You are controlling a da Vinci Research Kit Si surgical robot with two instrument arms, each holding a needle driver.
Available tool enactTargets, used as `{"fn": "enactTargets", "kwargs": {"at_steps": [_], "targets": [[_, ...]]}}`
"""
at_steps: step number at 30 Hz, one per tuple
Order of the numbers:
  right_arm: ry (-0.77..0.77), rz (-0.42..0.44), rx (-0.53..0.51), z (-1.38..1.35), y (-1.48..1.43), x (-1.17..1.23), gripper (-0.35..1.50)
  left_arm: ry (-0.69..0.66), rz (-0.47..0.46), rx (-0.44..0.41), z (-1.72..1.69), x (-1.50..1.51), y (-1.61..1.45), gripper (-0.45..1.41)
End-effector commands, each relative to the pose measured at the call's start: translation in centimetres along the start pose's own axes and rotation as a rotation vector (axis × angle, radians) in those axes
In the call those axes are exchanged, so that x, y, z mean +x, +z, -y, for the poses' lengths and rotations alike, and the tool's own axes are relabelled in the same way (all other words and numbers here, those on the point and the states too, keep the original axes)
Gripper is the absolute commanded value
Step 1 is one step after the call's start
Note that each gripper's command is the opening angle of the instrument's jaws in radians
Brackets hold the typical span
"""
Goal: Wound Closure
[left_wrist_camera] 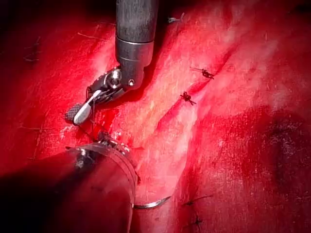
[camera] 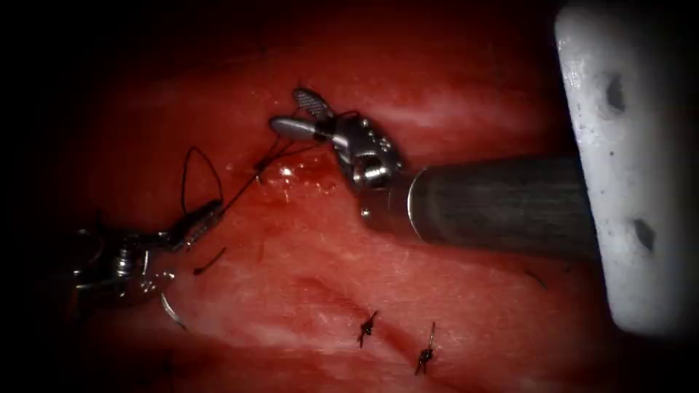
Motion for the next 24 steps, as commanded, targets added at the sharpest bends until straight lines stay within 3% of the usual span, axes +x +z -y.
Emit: {"fn": "enactTargets", "kwargs": {"at_steps": [1,20,24], "targets": [[0.0,0.004,0.0,0.01,0.04,-0.11,1.06,0.0,-0.001,-0.001,-0.05,0.02,0.06,-0.45],[-0.034,0.007,-0.042,0.04,-0.08,-0.03,1.14,0.005,0.004,0.001,-0.06,0.07,0.09,-0.45],[-0.035,0.004,-0.091,0.03,-0.12,-0.02,1.2,0.005,0.004,0.001,-0.06,0.08,0.08,-0.45]]}}
